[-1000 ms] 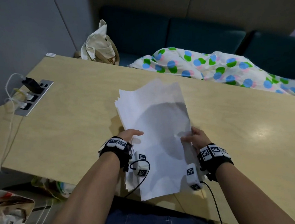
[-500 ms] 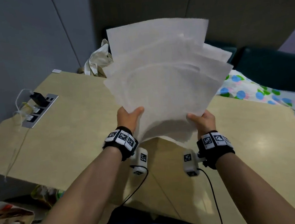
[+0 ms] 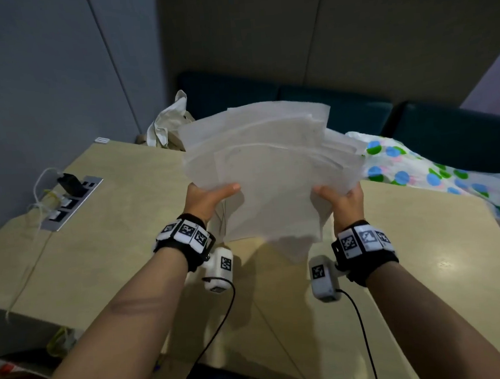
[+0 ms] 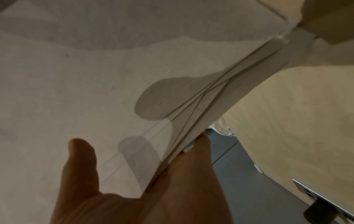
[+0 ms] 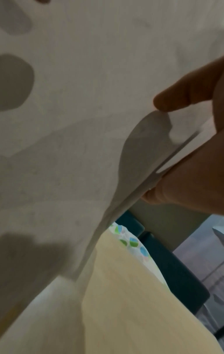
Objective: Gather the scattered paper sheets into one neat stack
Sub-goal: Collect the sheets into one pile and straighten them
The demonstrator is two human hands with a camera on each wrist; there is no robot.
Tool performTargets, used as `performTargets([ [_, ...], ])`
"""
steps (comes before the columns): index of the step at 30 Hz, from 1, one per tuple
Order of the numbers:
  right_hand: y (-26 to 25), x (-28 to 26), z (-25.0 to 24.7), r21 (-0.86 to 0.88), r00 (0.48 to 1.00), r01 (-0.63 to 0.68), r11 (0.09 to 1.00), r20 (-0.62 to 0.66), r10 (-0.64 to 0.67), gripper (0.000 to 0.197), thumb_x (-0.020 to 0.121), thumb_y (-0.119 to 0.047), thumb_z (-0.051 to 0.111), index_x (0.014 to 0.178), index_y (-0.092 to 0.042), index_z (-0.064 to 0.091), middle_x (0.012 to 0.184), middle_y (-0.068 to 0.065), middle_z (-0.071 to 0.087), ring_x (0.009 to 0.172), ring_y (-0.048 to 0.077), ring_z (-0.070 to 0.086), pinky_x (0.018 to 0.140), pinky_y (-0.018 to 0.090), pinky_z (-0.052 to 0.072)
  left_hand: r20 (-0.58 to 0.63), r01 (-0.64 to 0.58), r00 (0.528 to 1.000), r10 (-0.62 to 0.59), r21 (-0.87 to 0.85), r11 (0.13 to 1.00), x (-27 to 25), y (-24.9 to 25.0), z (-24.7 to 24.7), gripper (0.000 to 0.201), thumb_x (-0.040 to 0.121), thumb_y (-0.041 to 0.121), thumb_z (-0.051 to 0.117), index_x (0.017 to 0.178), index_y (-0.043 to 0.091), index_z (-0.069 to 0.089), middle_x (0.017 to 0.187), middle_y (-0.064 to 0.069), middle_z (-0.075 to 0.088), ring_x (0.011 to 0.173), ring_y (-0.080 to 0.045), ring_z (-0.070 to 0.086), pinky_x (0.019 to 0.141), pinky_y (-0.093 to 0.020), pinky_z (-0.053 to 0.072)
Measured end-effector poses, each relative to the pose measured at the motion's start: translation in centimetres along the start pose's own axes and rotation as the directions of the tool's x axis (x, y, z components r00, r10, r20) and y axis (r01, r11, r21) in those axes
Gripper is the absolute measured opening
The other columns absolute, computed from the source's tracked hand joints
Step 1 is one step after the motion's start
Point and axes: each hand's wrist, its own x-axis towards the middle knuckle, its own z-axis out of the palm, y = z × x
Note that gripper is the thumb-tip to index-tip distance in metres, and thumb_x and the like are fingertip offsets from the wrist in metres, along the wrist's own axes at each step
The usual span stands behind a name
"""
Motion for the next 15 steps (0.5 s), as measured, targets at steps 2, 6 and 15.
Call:
performTargets([
  [2, -1.4, 0.4, 0.4, -0.002, 0.999, 0.033, 0.999, 0.019, -0.033, 0.057, 0.076, 0.012, 0.065, 0.126, -0.008, 0.045, 0.103, 0.001, 0.063, 0.09, 0.013, 0.064, 0.073, 0.02, 0.056, 0.05, -0.029, 0.998, 0.028, 0.012, 1.0, -0.2, 1.3, 0.1, 0.077, 0.046, 0.023, 0.092, 0.116, 0.004, 0.064, 0.107, -0.009, 0.072, 0.101, -0.025, 0.069, 0.096, -0.039, 0.052],
  [6, -4.1, 0.8, 1.6, -0.162, 0.995, 0.088, 0.983, 0.056, -0.08, 0.056, 0.078, 0.002, 0.067, 0.125, -0.017, 0.042, 0.105, -0.006, 0.058, 0.09, 0.001, 0.058, 0.085, 0.026, 0.05, 0.056, -0.032, 0.998, 0.029, 0.061, 0.998, 0.3, 2.4, 0.2, 0.057, 0.059, 0.011, 0.087, 0.109, 0.003, 0.061, 0.107, -0.008, 0.068, 0.099, -0.025, 0.065, 0.093, -0.034, 0.05],
  [15, -9.7, 0.8, 4.1, -0.729, 0.814, 0.513, 0.453, 0.245, -0.526, 0.078, 0.077, -0.006, 0.056, 0.146, -0.021, 0.023, 0.133, 0.001, 0.049, 0.112, 0.018, 0.054, 0.088, 0.033, 0.045, 0.123, -0.023, 0.992, 0.017, 0.046, 0.999, 1.1, 2.0, -0.2, 0.029, 0.067, 0.001, 0.08, 0.091, 0.012, 0.068, 0.1, -0.015, 0.07, 0.098, -0.032, 0.067, 0.098, -0.048, 0.05],
])
